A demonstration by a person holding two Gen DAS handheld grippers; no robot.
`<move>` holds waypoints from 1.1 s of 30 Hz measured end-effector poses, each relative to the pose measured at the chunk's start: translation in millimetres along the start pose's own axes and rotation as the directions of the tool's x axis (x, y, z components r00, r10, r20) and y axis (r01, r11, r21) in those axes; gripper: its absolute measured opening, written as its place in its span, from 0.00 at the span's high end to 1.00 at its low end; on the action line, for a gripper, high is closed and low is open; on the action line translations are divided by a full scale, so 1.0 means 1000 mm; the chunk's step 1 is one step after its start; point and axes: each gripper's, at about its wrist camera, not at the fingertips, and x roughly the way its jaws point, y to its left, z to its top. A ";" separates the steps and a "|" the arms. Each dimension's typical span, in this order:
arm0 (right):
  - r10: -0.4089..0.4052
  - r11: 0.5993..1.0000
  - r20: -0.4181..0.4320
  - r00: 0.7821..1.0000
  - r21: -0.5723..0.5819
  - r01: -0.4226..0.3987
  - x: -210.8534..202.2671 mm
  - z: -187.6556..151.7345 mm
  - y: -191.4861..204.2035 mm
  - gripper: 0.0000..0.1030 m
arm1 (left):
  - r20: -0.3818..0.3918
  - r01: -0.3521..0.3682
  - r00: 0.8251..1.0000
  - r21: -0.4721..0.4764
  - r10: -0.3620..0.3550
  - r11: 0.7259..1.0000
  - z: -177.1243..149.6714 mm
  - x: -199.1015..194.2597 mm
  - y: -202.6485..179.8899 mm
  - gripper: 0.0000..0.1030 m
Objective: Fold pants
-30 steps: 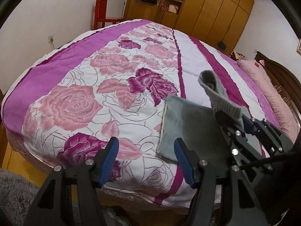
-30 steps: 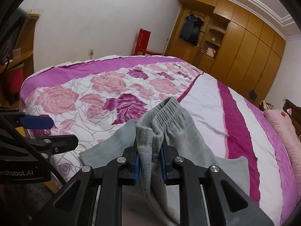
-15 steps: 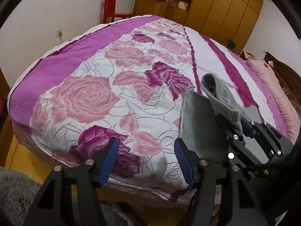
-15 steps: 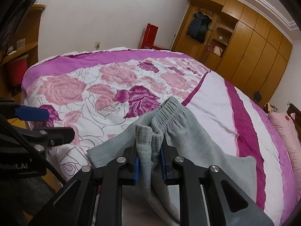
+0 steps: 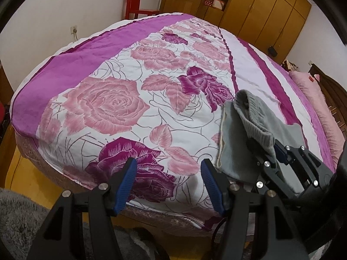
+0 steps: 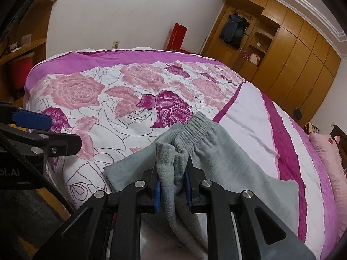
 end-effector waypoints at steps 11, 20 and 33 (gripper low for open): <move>0.042 0.999 -0.032 0.999 0.003 -0.042 0.015 -0.009 0.015 0.85 | -0.013 -0.057 0.998 -0.002 0.057 0.998 -0.002 0.004 0.005 0.38; 0.064 0.998 -0.032 0.997 -0.015 -0.065 0.021 -0.019 0.024 0.85 | -0.025 -0.090 0.996 0.012 0.090 0.996 -0.003 0.009 0.006 0.38; 0.366 0.887 0.128 0.922 0.250 -0.387 -0.019 -0.011 -0.014 0.49 | 0.062 0.073 0.996 -0.044 -0.070 0.996 0.005 -0.019 0.009 0.38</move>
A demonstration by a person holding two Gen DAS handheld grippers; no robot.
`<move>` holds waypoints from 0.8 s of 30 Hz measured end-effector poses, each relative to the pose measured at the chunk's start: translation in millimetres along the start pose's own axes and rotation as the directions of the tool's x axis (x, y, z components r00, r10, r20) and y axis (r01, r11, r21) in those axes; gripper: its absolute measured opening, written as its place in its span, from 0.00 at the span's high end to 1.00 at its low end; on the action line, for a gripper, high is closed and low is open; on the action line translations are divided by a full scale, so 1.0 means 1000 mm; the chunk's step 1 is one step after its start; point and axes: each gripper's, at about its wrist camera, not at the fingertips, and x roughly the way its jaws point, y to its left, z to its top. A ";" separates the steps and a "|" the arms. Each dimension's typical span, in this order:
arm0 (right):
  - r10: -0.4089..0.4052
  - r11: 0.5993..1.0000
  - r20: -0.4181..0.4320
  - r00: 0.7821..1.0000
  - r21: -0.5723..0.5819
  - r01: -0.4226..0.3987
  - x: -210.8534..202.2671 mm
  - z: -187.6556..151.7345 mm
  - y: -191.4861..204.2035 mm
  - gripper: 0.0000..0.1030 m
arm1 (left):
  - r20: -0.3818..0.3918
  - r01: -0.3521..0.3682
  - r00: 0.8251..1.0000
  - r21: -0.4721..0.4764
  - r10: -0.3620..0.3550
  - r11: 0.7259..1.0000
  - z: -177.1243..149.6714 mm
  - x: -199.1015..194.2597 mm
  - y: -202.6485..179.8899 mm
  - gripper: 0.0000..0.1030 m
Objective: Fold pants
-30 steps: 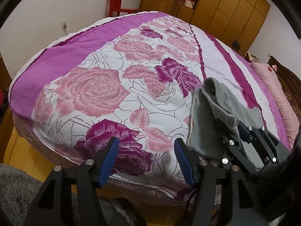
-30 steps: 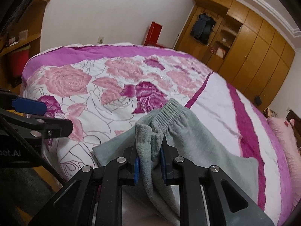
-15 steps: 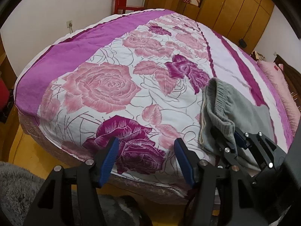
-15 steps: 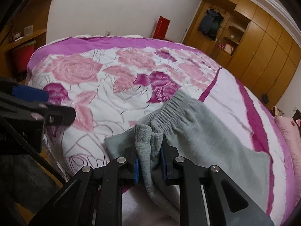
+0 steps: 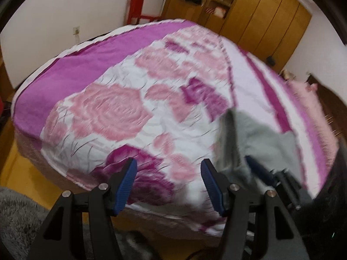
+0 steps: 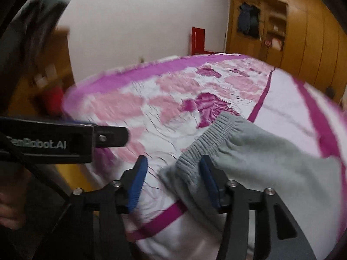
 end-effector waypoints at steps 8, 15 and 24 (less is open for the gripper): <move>0.140 0.950 0.130 0.982 0.263 -0.170 -0.060 0.006 -0.080 0.41 | 0.039 0.168 0.985 0.028 -0.169 0.985 0.028 -0.018 -0.048 0.37; 0.063 0.818 0.160 0.985 0.557 -0.143 -0.101 -0.045 -0.188 0.72 | -0.076 0.238 0.971 0.198 -0.228 0.951 0.025 0.034 -0.132 0.82; 0.130 0.566 0.178 0.975 0.794 -0.221 -0.099 -0.132 -0.249 1.00 | -0.128 0.017 0.992 0.309 0.024 0.951 -0.004 0.103 -0.143 0.97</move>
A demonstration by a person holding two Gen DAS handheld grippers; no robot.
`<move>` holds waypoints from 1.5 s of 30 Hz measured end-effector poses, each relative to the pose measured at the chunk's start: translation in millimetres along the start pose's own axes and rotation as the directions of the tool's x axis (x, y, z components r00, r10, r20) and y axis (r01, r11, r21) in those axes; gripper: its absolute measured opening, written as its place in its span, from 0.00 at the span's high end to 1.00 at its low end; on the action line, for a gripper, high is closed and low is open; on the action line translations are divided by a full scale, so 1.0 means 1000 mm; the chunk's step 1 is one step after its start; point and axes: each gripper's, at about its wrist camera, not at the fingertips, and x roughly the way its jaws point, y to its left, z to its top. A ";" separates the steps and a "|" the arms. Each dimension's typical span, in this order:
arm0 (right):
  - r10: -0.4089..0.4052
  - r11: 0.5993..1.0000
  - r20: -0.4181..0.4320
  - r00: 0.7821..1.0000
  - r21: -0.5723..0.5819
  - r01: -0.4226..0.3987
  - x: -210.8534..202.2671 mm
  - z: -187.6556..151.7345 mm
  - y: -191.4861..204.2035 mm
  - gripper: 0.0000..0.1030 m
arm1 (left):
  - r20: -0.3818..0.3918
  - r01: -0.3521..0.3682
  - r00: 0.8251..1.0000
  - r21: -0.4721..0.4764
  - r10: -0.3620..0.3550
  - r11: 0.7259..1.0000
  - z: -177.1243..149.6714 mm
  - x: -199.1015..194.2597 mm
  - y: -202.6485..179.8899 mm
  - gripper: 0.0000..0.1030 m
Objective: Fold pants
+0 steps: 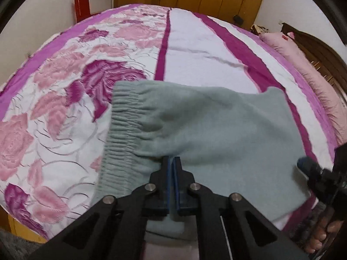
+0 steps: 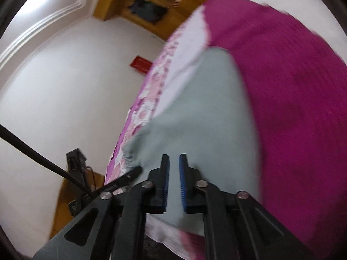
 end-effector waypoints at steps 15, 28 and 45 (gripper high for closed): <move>0.020 0.983 0.032 0.999 -0.184 -0.014 -0.025 0.031 0.026 1.00 | 0.103 0.069 0.992 0.027 -0.071 0.997 0.014 -0.035 -0.018 0.94; -0.027 0.997 -0.068 0.997 -0.080 0.021 0.018 0.069 0.011 1.00 | 0.058 0.042 0.997 0.002 -0.042 0.999 0.033 0.001 -0.014 0.89; 0.065 0.982 -0.103 0.993 -0.169 -0.082 0.054 0.127 0.025 1.00 | 0.066 0.118 0.991 -0.047 -0.115 0.992 0.046 0.007 -0.008 0.89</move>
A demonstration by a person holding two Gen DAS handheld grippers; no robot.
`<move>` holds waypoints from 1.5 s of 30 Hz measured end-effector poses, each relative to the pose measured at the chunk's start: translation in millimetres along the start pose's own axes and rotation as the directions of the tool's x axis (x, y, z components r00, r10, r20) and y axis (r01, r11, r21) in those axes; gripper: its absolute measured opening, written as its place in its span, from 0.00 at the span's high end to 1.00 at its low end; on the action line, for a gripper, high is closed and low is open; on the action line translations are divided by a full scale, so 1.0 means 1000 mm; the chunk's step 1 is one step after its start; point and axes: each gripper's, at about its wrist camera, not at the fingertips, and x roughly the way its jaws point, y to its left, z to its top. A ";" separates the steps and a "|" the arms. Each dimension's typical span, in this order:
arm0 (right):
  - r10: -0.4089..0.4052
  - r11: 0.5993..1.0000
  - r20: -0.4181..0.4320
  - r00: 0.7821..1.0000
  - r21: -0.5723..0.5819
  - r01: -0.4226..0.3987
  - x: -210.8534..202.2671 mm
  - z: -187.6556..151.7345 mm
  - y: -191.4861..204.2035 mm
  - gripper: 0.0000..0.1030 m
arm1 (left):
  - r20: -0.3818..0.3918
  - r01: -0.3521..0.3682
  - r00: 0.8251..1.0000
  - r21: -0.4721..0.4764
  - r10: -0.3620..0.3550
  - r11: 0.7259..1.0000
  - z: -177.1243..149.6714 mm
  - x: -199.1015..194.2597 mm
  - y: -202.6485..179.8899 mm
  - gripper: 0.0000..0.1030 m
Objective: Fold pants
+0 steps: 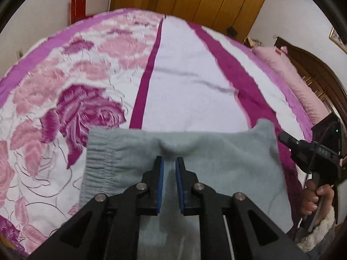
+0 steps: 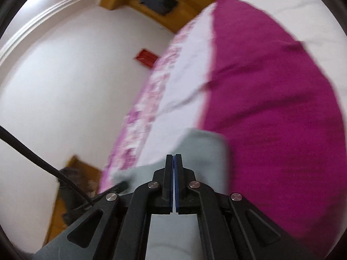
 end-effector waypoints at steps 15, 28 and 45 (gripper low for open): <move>-0.197 0.979 0.091 0.976 0.071 0.191 -0.033 0.010 -0.009 0.79 | 0.028 0.020 0.999 0.008 -0.020 1.000 0.001 -0.015 0.009 0.79; -0.111 0.989 -0.083 0.990 0.085 0.118 0.011 -0.009 -0.039 0.50 | 0.029 0.028 0.999 -0.046 -0.027 0.999 -0.005 -0.033 0.031 0.72; -0.116 0.986 -0.039 0.993 0.120 0.120 -0.014 0.027 -0.053 0.92 | 0.018 0.035 0.999 0.002 -0.035 0.999 0.007 -0.021 -0.003 0.71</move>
